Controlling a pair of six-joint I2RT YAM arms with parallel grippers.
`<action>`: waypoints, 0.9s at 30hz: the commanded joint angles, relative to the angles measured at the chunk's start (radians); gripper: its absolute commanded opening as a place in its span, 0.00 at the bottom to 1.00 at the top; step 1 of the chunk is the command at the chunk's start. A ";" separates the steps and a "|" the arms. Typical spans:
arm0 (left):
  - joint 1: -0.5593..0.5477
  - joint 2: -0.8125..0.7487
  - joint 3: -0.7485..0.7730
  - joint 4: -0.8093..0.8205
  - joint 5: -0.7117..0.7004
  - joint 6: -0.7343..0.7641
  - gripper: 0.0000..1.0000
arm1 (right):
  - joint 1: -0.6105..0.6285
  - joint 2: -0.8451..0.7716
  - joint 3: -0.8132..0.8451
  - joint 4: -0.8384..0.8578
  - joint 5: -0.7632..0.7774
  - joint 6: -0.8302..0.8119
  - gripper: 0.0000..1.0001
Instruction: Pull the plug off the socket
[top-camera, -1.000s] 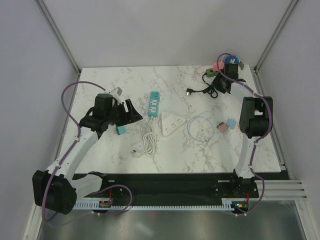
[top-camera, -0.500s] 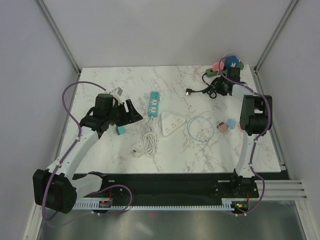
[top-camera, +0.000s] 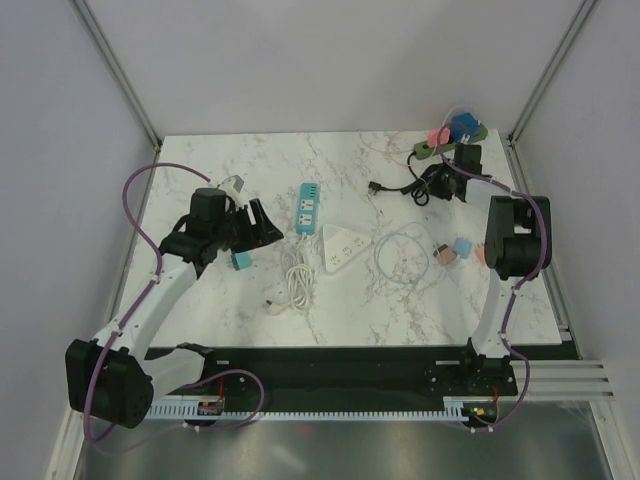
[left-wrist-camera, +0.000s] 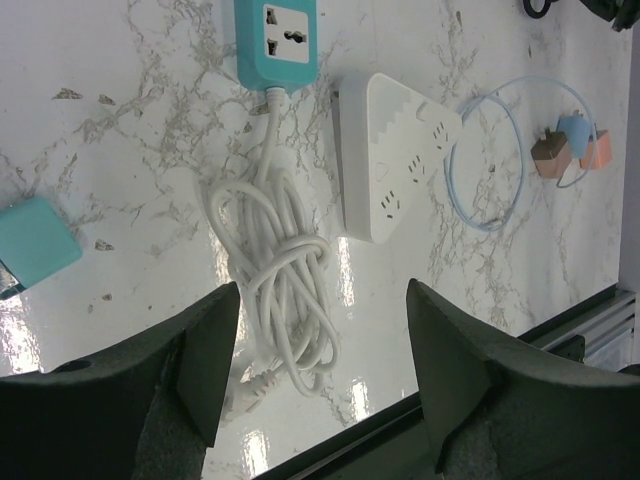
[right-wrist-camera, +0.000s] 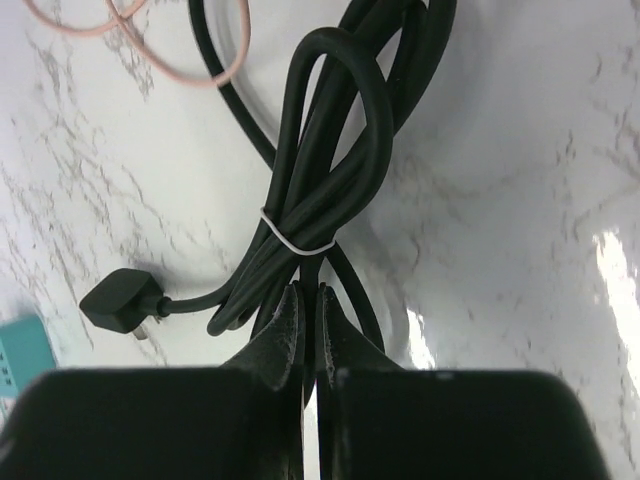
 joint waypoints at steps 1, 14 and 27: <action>0.000 -0.031 -0.004 0.029 -0.012 0.033 0.74 | 0.012 -0.143 -0.108 0.001 -0.045 0.015 0.00; 0.000 -0.022 -0.002 0.029 0.017 0.027 0.73 | 0.224 -0.452 -0.489 0.074 -0.045 0.061 0.00; 0.000 0.013 -0.002 0.039 0.030 0.033 0.68 | 0.546 -0.693 -0.842 0.277 0.065 0.225 0.00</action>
